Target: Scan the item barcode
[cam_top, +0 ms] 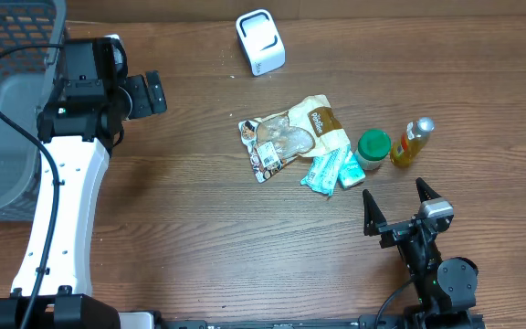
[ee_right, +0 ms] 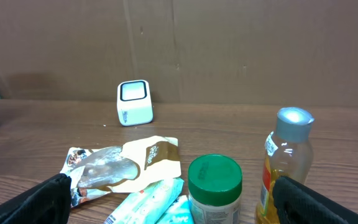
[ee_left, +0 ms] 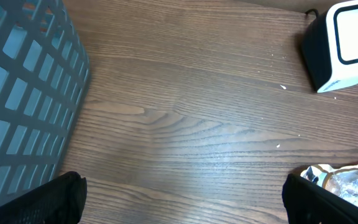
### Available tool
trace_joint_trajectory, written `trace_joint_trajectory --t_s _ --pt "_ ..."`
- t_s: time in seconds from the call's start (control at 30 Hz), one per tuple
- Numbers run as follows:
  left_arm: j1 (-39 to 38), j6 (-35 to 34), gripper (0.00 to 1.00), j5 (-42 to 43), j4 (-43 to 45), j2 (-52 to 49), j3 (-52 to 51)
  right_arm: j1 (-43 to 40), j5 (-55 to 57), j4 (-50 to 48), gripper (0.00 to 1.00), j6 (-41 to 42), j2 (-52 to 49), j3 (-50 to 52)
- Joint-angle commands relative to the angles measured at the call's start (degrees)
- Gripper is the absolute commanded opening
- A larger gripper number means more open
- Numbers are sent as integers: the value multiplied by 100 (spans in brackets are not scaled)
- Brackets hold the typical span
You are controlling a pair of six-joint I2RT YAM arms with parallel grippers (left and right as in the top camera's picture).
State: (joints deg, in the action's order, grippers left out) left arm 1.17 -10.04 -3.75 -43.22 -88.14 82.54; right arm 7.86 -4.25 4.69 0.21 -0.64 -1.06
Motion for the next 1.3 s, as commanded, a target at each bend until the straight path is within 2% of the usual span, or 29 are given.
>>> trace_joint_trajectory --t_s 0.0,0.53,0.67,0.77,0.9,1.03,1.27 --pt "31 127 100 -72 9 -26 79 -22 11 -24 100 -28 44 61" --pt "31 127 100 -70 4 -61 42 -22 11 -24 100 -28 44 61" --pt "31 278 100 -538 -55 -61 -4 -22 11 -24 100 -28 44 61" --pt "-17 273 100 -487 -142 -61 -59 -22 11 -24 100 -28 44 61" --pt "-55 234 100 -13 -9 -57 -505 -22 11 -24 100 -28 44 61" --pt "-55 238 99 369 892 2 -1353 -22 11 -24 100 -28 44 61" --pt "-55 238 100 1169 3521 485 -3209 -22 11 -22 100 -28 42 61"
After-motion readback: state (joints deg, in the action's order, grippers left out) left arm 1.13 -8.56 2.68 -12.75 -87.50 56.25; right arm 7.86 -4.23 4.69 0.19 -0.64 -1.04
